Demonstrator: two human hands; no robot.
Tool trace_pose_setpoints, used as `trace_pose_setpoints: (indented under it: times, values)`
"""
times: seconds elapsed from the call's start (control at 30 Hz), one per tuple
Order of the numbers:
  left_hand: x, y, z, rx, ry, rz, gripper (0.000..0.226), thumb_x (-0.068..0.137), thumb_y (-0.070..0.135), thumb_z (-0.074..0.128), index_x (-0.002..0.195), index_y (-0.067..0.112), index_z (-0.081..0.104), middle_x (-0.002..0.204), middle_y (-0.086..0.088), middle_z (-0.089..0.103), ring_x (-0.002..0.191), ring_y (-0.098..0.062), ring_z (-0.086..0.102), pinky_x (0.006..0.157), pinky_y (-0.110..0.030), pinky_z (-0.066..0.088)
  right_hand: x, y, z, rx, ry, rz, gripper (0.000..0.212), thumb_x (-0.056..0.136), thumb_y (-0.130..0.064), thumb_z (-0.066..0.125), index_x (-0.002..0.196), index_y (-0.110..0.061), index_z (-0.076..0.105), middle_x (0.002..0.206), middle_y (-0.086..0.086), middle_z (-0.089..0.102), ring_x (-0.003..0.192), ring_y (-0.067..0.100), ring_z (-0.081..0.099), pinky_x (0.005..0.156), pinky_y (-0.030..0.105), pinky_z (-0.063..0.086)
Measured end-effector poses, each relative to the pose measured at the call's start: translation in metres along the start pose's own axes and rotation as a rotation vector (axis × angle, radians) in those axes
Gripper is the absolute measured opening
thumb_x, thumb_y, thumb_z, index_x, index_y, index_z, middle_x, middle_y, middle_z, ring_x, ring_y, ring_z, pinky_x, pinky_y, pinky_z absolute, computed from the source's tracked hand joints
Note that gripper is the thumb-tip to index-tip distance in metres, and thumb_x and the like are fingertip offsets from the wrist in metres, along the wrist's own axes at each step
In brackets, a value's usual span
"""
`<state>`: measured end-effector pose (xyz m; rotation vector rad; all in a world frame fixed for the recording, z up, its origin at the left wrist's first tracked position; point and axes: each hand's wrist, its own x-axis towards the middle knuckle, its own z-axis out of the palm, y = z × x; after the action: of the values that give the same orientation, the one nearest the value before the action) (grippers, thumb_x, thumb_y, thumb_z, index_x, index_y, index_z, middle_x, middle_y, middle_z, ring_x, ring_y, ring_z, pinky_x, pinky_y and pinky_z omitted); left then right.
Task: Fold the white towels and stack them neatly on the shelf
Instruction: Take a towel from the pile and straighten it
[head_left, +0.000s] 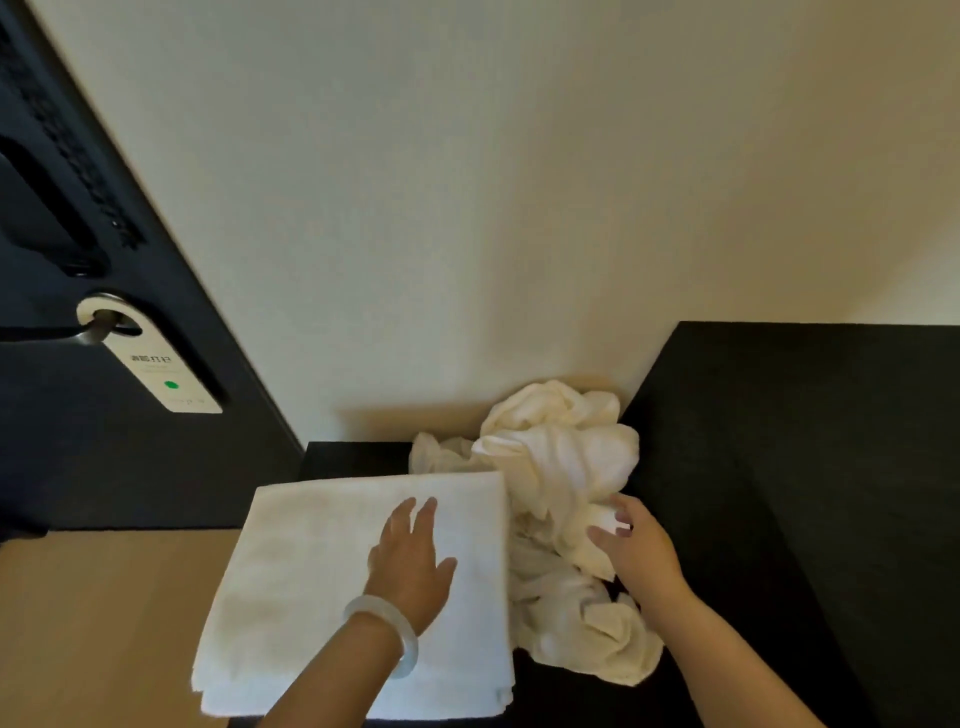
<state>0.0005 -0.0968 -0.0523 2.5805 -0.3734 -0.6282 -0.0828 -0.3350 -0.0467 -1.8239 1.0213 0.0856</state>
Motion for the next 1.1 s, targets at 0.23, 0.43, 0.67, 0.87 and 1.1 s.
trace_pose_setpoints:
  times: [0.23, 0.43, 0.67, 0.87, 1.1]
  values:
    - [0.06, 0.093, 0.033, 0.025, 0.002, 0.091, 0.082, 0.094, 0.042, 0.057, 0.154, 0.027, 0.004, 0.163, -0.002, -0.004, 0.15, -0.021, 0.007, 0.114, -0.038, 0.026, 0.084, -0.018, -0.04, -0.123, -0.099, -0.102, 0.083, 0.082, -0.041, 0.074, 0.151, -0.025, 0.031, 0.153, 0.005, 0.033, 0.136, 0.026, 0.04, 0.103, 0.034, 0.043]
    - [0.12, 0.116, 0.051, 0.132, 0.005, -0.054, 0.093, 0.092, 0.036, 0.06, 0.154, 0.03, -0.009, 0.162, -0.003, -0.014, 0.15, -0.027, -0.004, 0.117, -0.042, 0.026, 0.142, -0.026, -0.019, -0.319, -0.202, -0.155, 0.099, 0.084, -0.038, 0.074, 0.156, -0.023, 0.008, 0.164, 0.003, 0.002, 0.147, 0.025, 0.019, 0.11, 0.033, 0.031]
    - [0.175, 0.104, 0.066, 0.1, -0.117, -0.188, 0.071, 0.098, 0.017, 0.047, 0.155, 0.026, 0.005, 0.152, -0.012, 0.033, 0.134, -0.032, 0.04, 0.108, -0.039, 0.034, 0.161, -0.017, 0.024, -0.412, -0.302, -0.167, 0.091, 0.086, -0.04, 0.071, 0.154, -0.041, 0.011, 0.162, -0.003, -0.01, 0.141, 0.035, 0.023, 0.108, 0.042, 0.035]
    - [0.164, 0.107, 0.076, -0.064, -0.003, -0.154, 0.04, 0.092, 0.006, 0.051, 0.129, 0.02, 0.054, 0.117, -0.012, 0.062, 0.109, -0.029, 0.059, 0.094, -0.04, 0.048, 0.156, 0.0, 0.034, -0.136, -0.19, -0.155, 0.028, 0.087, -0.012, 0.068, 0.111, -0.003, 0.059, 0.116, 0.012, 0.049, 0.092, 0.022, 0.055, 0.067, 0.013, 0.038]
    - [0.127, 0.163, -0.016, -0.257, 0.133, 0.128, 0.03, 0.093, 0.006, 0.055, 0.115, 0.024, 0.062, 0.096, 0.005, 0.061, 0.082, -0.016, 0.057, 0.066, -0.02, 0.041, 0.112, -0.048, -0.038, 0.144, -0.06, -0.215, 0.01, 0.088, -0.009, 0.069, 0.096, -0.003, 0.065, 0.105, 0.015, 0.062, 0.09, 0.027, 0.065, 0.08, 0.046, 0.058]
